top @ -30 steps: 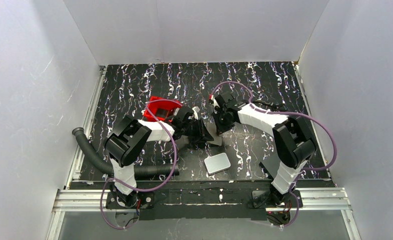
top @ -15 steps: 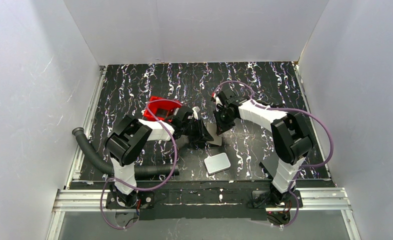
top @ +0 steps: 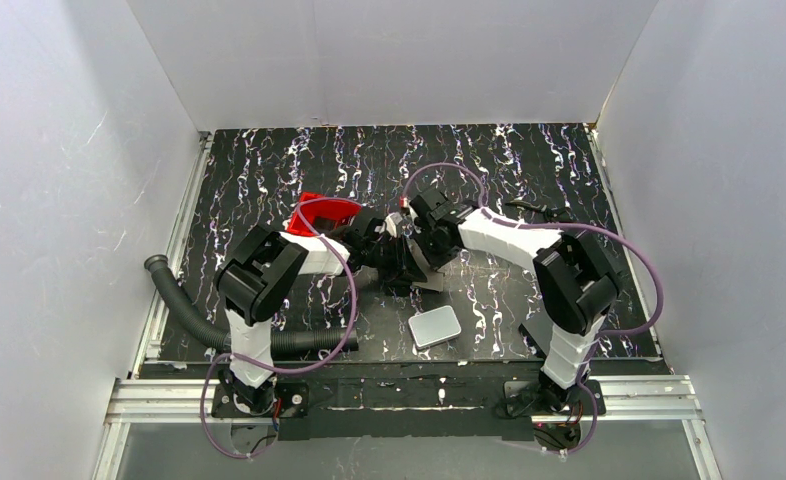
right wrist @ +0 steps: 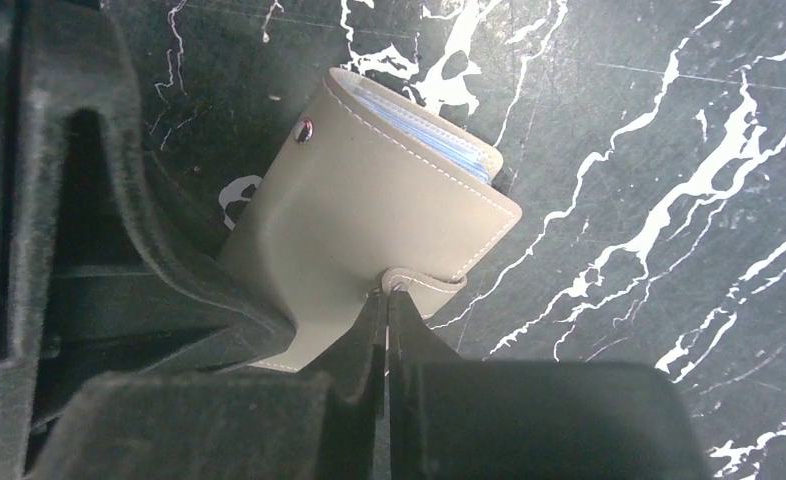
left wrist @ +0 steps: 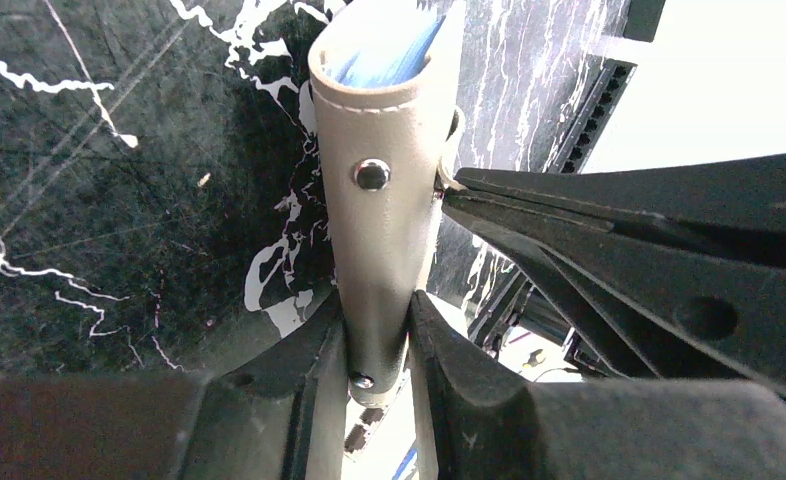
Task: Put the credit cards into the card holder
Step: Close the card holder at the center of the board.
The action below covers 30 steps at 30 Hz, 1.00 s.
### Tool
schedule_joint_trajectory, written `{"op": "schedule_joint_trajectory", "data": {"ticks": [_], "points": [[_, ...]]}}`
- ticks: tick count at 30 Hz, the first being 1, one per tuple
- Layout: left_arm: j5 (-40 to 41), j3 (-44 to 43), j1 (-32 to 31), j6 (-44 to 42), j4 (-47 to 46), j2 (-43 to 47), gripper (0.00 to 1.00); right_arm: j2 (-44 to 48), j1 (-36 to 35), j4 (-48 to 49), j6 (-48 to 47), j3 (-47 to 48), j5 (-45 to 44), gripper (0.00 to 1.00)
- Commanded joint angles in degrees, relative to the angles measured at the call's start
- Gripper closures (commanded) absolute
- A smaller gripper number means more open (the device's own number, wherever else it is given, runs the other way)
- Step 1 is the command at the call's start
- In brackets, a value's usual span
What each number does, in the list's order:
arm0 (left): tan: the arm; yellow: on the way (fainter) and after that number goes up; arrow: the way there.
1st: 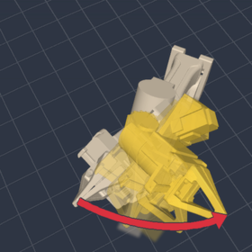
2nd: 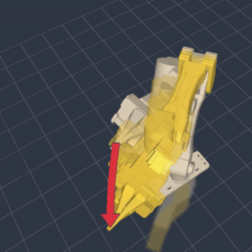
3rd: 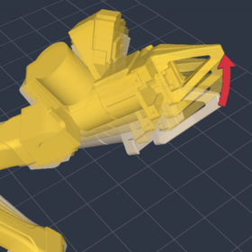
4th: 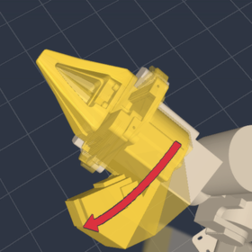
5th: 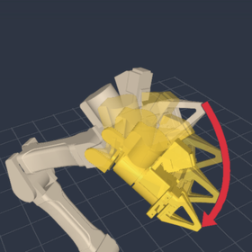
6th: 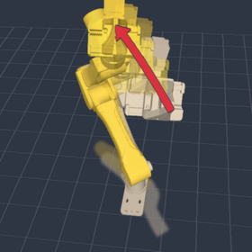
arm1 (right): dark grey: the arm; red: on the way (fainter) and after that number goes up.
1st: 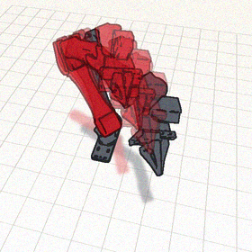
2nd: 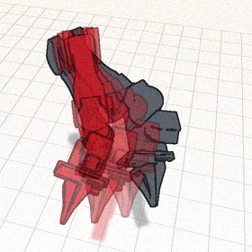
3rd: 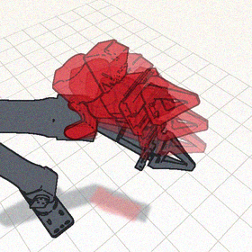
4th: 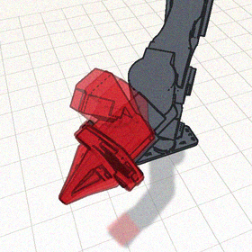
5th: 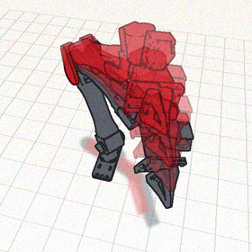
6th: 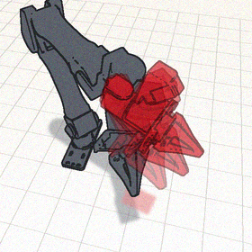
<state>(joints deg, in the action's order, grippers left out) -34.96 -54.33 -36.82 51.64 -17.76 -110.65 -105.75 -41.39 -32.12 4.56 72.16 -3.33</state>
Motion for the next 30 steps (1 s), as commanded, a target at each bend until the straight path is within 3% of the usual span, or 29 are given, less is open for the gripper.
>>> {"op": "schedule_joint_trajectory", "data": {"ticks": [1,9,12,21,24,30], "points": [[-3.7,-1.6,-3.9,-4.3,1.4,-3.9,1.00,-12.1,-6.5,16.2,6.6,-6.4,6.0,0.98],[-4.0,-1.5,-3.9,-4.3,1.6,-2.9,1.00,-15.1,-12.6,20.5,14.6,-9.1,-9.5,0.99],[-4.0,-1.3,-3.8,-4.4,2.2,-2.3,1.00,-14.4,-12.9,25.6,16.3,-13.5,-10.4,0.99],[-7.4,-1.1,-3.8,-6.9,2.4,-2.6,1.00,-20.7,-13.5,25.9,6.4,-12.0,-1.4,0.97],[-8.5,-0.8,-3.7,-8.3,2.7,-2.5,1.00,-22.0,-13.5,25.0,3.8,-11.2,1.8,0.88],[-10.5,0.4,-3.6,-10.2,2.8,-1.7,1.00,-21.4,-13.4,29.3,0.8,-13.8,9.2,0.82]]}}
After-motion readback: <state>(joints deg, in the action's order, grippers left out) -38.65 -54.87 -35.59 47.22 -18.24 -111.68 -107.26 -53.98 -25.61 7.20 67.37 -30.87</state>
